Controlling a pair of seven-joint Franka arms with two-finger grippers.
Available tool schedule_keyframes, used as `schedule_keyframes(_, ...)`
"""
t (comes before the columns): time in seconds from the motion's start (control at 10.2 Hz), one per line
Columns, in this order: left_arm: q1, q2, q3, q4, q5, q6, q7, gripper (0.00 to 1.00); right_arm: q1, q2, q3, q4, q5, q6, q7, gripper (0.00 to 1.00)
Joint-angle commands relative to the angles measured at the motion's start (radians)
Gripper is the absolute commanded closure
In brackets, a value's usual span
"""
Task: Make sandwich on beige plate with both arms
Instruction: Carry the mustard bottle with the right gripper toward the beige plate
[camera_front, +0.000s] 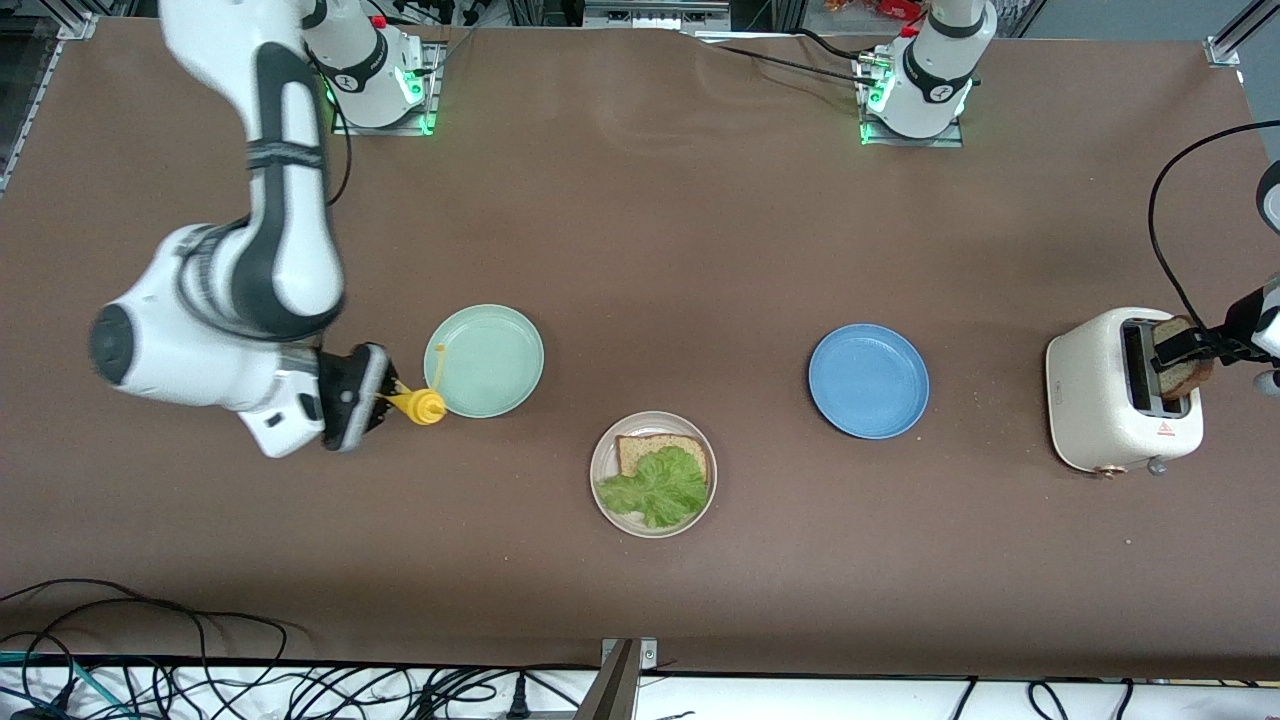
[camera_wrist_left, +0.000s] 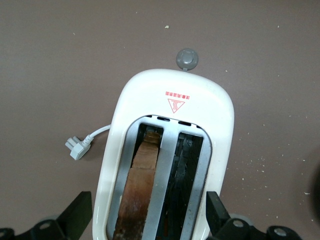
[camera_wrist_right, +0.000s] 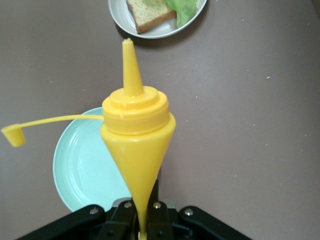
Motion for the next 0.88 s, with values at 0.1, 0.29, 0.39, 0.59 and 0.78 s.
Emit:
schedule_keyframes(0.1,0.006,-0.021,-0.006,-0.012,0.021,0.000,-0.003,0.00,0.128,0.098,-0.017,0.081,-0.239,0.108,0.244,1.00)
schedule_keyframes(0.29,0.006,-0.019,-0.006,-0.014,0.021,0.000,-0.003,0.00,0.187,0.199,-0.015,0.172,-0.412,0.141,0.425,1.00)
schedule_keyframes(0.39,0.006,-0.019,-0.006,-0.014,0.021,0.000,-0.003,0.00,0.210,0.251,-0.017,0.221,-0.471,0.141,0.476,1.00)
schedule_keyframes(0.59,0.006,-0.019,-0.006,-0.014,0.021,0.000,-0.003,0.00,0.250,0.328,-0.018,0.276,-0.587,0.139,0.498,1.00)
schedule_keyframes(0.78,0.006,-0.019,-0.006,-0.014,0.021,0.000,-0.003,0.00,0.282,0.368,-0.017,0.295,-0.684,0.138,0.547,1.00)
